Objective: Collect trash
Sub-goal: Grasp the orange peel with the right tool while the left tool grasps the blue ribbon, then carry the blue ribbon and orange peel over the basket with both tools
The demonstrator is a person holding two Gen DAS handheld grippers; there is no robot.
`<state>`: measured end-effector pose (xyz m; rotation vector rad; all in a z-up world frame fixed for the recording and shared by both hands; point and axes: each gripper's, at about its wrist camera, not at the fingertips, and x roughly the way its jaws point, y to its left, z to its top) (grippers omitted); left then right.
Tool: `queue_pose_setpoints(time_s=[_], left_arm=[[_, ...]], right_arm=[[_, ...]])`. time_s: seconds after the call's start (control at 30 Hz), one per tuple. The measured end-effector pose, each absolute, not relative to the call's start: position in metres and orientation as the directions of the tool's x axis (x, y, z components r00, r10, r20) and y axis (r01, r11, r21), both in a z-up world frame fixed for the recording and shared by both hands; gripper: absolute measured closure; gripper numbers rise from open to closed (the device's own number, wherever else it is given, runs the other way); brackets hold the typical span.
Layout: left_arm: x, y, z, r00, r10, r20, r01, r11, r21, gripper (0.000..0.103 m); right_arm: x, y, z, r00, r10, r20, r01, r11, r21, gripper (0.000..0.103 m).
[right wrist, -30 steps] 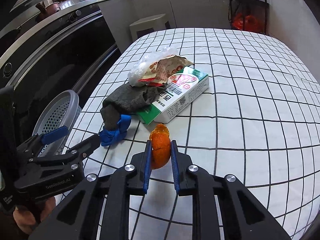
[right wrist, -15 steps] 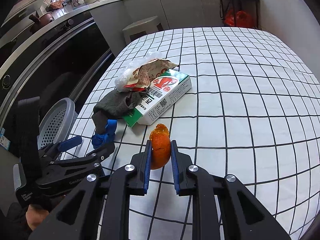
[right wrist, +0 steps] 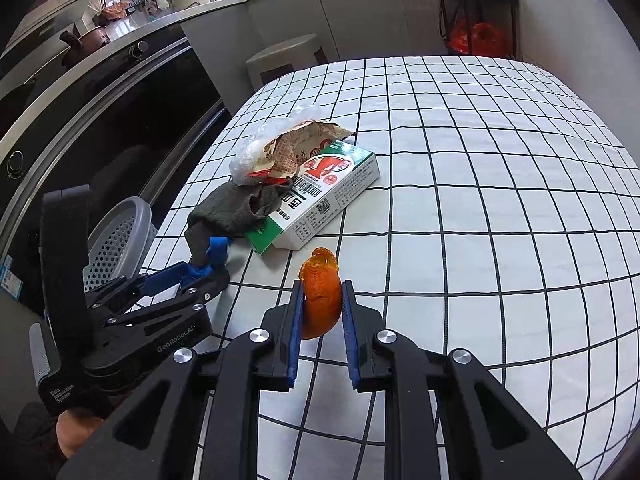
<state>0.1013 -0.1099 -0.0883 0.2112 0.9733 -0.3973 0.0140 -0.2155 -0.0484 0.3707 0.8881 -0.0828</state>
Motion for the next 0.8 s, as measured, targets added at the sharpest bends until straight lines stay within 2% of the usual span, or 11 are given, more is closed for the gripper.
queue_pose_setpoints(time_s=[0.07,0.23,0.8], left_arm=[[0.099,-0.110,-0.088,0.498,-0.233,-0.835,0.424,0.906,-0.001,0.068],[0.096,-0.105,-0.084,0.490,-0.243,-0.837,0.429,0.903,-0.011,0.074],[0.085,-0.065,-0.047,0.560,-0.265,-0.785,0.406,0.914,-0.019,0.075]], right_arm=[[0.014,-0.215,-0.048,0.632,0.083,-0.770,0.222,0.933,0.282,0.085],[0.016,-0.212,-0.047,0.634,0.087,-0.769,0.214,0.935,0.282,0.085],[0.019,-0.197,-0.038,0.653,0.112,-0.749,0.170,0.942,0.289,0.085]])
